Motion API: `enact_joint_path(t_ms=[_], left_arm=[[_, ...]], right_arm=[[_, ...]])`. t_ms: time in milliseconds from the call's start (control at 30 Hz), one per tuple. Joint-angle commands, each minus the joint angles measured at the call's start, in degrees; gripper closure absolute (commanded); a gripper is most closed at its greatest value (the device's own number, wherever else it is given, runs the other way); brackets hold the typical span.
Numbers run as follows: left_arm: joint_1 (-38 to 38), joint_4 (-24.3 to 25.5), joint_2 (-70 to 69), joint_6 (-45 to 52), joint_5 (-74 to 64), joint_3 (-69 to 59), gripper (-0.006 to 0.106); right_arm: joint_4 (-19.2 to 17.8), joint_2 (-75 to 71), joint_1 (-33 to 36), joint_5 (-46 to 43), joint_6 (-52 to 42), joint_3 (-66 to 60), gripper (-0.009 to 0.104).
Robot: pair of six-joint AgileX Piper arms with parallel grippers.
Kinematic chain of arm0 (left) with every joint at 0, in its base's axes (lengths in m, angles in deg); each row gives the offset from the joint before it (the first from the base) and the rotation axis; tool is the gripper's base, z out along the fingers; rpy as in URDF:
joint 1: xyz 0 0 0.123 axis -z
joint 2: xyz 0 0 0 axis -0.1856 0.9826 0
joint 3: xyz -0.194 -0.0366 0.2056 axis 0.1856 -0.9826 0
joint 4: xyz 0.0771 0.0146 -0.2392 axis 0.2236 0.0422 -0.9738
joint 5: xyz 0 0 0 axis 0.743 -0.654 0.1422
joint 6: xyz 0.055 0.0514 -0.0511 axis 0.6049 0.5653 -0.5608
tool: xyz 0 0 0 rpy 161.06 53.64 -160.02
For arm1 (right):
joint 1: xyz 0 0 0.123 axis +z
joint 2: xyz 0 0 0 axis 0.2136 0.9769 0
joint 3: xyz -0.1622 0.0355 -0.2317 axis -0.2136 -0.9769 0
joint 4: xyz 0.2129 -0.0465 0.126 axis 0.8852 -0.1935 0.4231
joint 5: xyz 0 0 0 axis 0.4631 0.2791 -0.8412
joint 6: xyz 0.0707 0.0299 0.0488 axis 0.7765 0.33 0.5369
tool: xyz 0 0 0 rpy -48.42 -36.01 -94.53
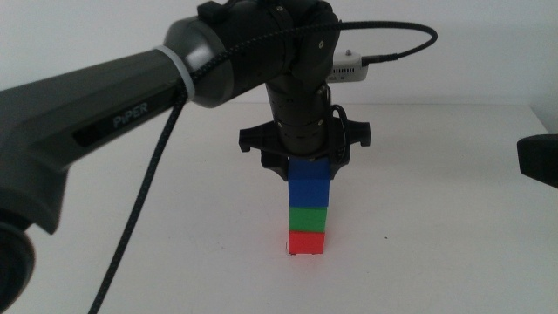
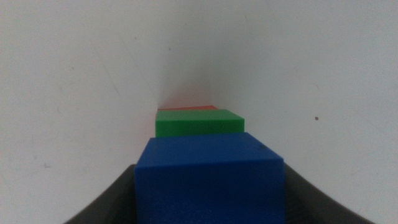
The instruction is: Stack red cubes first, then green, then blue cubes in a specific spot.
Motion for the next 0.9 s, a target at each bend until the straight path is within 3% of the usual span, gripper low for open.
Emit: enact_joint_path(t_ms=[0, 867], left_arm=[[0.5, -0.6, 0.1, -0.7, 0.2, 0.4, 0.097], [0.5, 1.0, 0.7, 0.3, 0.2, 0.4, 0.097]], right_arm=[[-0.3, -0.3, -0.4, -0.6, -0.4, -0.3, 0.002], [-0.3, -0.3, -0.4, -0.6, -0.4, -0.3, 0.002]])
